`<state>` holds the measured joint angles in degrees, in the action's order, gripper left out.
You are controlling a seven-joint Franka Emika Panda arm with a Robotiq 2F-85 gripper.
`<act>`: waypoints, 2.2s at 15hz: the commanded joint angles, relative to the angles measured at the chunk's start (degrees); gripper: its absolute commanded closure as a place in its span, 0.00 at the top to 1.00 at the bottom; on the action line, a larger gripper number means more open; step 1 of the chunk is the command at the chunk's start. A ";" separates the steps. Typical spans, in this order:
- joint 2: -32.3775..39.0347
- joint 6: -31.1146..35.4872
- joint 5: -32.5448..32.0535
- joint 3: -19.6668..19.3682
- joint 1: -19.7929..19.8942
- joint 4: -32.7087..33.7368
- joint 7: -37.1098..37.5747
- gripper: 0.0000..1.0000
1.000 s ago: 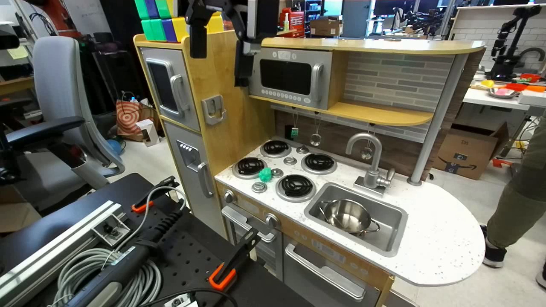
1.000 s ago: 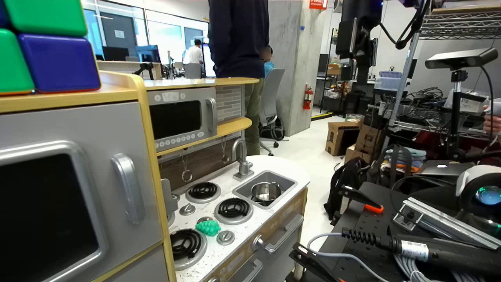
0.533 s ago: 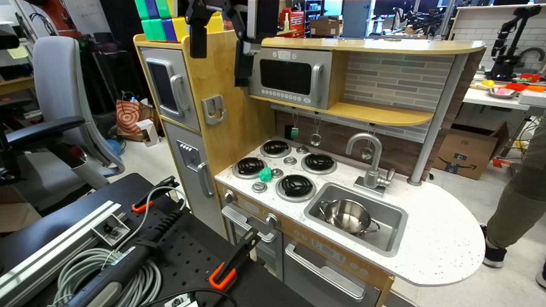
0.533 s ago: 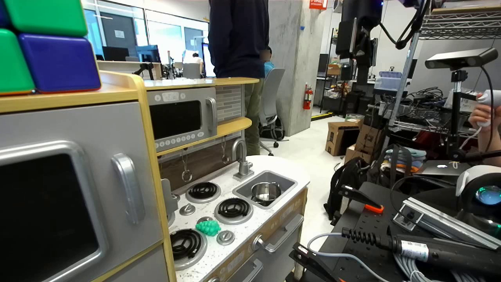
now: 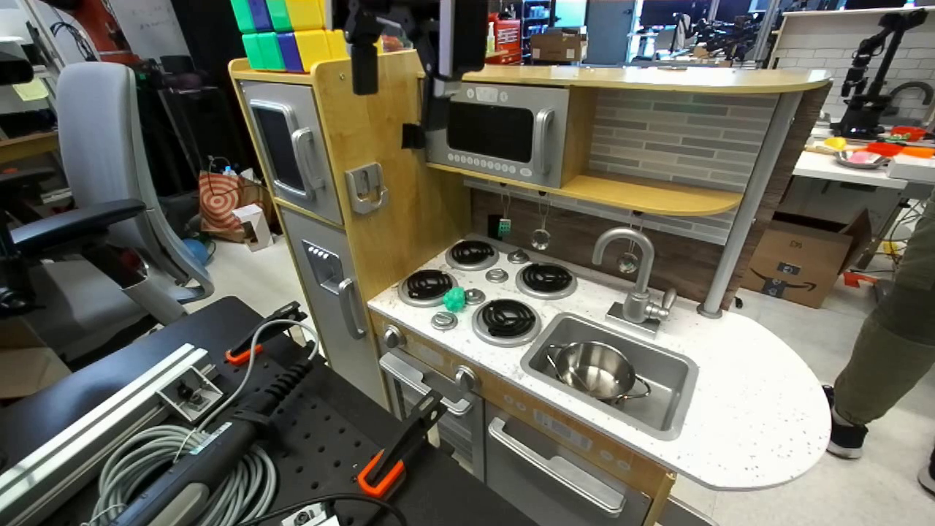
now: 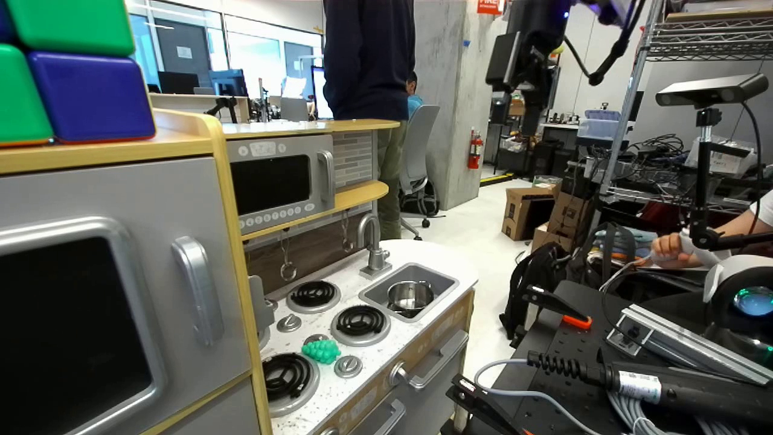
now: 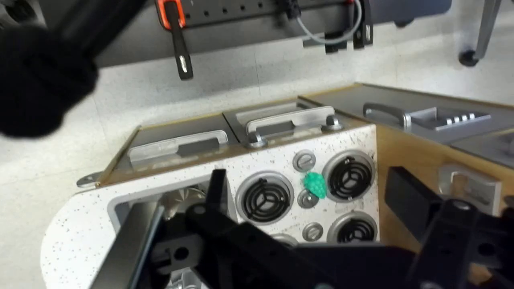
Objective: Take the blue object from the stove and put it in the pot
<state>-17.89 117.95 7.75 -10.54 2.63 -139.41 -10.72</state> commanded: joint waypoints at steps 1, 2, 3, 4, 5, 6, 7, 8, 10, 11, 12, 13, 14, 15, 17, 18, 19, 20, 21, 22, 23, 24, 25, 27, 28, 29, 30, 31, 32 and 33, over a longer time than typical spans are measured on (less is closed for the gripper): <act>7.98 16.01 5.98 1.46 -0.95 2.51 -0.19 1.00; 10.46 21.33 5.54 2.13 -0.97 3.10 -0.62 1.00; 12.85 26.48 4.48 2.86 -0.87 3.29 -0.28 1.00; 15.20 31.40 3.34 3.53 -0.74 3.24 -0.12 1.00; 18.09 36.38 2.83 4.19 -0.75 3.13 0.24 1.00; 20.83 41.13 2.13 4.92 -0.71 2.35 1.07 1.00; 23.58 45.38 -0.57 5.57 -0.41 1.24 3.57 1.00; 18.10 38.42 2.15 5.30 0.15 1.15 0.99 1.00; 21.08 40.10 1.70 5.98 0.33 1.17 1.67 1.00; 20.83 40.09 1.71 5.94 0.36 1.21 1.67 1.00; 20.39 40.04 1.80 5.88 0.40 1.33 1.56 1.00; 19.88 39.92 1.82 5.83 0.39 1.36 1.55 1.00; 19.55 39.87 1.84 5.79 0.38 1.37 1.54 1.00; 19.38 39.85 1.84 5.77 0.38 1.36 1.54 1.00; 19.35 39.84 1.84 5.77 0.38 1.36 1.54 1.00; 19.35 39.84 1.84 5.77 0.38 1.36 1.54 1.00; 19.77 40.45 0.48 5.86 0.19 1.10 2.05 1.00; 21.18 40.66 -5.01 5.62 0.09 1.32 2.68 1.00; 22.88 41.41 -8.38 5.71 -0.07 1.67 1.40 1.00; 24.19 40.90 -10.42 5.95 -0.25 2.12 0.44 1.00; 25.90 41.30 -12.20 6.27 -0.42 2.59 -0.56 1.00; 27.82 41.75 -12.38 7.02 -0.51 3.02 -2.59 1.00; 29.19 41.90 -12.76 7.78 -0.51 3.23 -4.42 1.00; 32.78 46.08 -10.62 10.78 -0.42 3.12 -8.52 1.00; 35.55 49.08 -7.82 13.15 0.00 3.40 -9.52 1.00; 38.31 52.24 -7.39 14.71 0.17 4.00 -9.14 1.00; 41.13 54.66 -8.49 15.62 -0.15 4.81 -8.10 1.00; 43.63 57.39 -9.54 16.35 -0.31 5.51 -7.17 1.00; 47.04 60.18 -10.78 16.48 -0.94 7.00 -6.10 1.00; 49.71 62.17 -11.79 16.02 -1.73 8.30 -5.07 1.00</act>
<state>23.07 173.67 -1.99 5.38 1.93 -136.09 -17.43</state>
